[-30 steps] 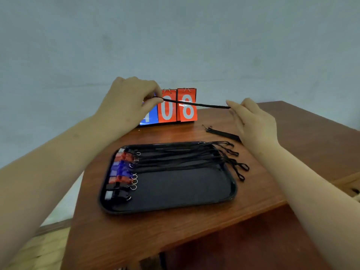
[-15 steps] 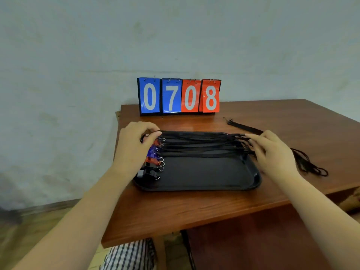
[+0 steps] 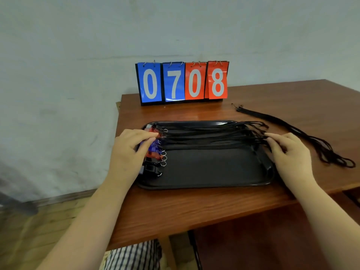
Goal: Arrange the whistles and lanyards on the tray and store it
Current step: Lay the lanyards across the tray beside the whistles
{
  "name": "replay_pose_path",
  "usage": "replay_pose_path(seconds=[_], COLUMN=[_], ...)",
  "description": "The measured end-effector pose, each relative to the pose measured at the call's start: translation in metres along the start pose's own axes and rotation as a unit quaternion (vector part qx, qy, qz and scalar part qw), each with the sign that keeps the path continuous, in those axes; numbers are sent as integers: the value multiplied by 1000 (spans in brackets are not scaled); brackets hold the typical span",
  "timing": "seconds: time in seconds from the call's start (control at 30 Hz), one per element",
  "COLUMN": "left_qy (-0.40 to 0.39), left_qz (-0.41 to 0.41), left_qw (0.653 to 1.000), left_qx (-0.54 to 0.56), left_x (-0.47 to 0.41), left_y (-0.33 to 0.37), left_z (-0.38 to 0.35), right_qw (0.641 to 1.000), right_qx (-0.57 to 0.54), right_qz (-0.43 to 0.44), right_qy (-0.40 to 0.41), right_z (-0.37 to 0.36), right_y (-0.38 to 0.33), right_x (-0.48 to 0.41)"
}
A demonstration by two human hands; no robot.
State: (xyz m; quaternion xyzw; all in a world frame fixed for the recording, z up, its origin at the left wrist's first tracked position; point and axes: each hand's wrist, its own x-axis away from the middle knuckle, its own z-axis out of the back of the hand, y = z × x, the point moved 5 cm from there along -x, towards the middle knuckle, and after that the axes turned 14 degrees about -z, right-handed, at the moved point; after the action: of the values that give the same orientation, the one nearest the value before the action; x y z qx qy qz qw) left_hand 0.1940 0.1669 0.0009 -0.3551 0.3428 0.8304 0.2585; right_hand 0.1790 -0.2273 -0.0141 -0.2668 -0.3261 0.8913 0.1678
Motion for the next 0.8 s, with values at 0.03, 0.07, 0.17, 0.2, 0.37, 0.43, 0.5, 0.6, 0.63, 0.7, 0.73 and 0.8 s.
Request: replay_pose_path(seconds=[0.03,0.07,0.17,0.2,0.37,0.43,0.5,0.6,0.63,0.7,0.73,0.8], left_qy=[-5,-6,5,6,-12,-14,-13,-18,-19,-20,-21,-22], left_qz=[-3,3,63,75,90,105,123,136,138,141,144,156], left_qw=[1000,1000,997,995,992,989,985,981,980,980,978,975], left_qx=[-1,2,46,58,83,101,120,136,138,142,147,159], left_x=[0,0,2,3,6,6,6,6,6,6,6,7], left_y=[0,-1,-4,-4,-3,-4,-5,-7,-8,-12,-13,-16], left_z=[-2,-2,-3,-3,-4,-4,-4,-6,-7,-9,-9,-11], right_qw=[1000,1000,1000,1000,1000,1000,1000,999,999,998,998,997], right_qx=[7,14,21,20,2,-3,-8,-16,-20,-30,-34,-43], right_qz=[-2,-3,-11,-12,-21,-26,-29,-35,-39,-49,-56,-70], right_qy=[-3,-5,-1,2,-1,-3,-5,-7,-7,-7,-9,-11], right_z=[-2,-4,-5,-4,-2,-2,-1,0,0,0,0,-1], right_y=[1,2,5,6,4,3,2,0,1,2,3,5], right_x=[-1,-1,-3,-3,0,1,3,4,4,4,4,3])
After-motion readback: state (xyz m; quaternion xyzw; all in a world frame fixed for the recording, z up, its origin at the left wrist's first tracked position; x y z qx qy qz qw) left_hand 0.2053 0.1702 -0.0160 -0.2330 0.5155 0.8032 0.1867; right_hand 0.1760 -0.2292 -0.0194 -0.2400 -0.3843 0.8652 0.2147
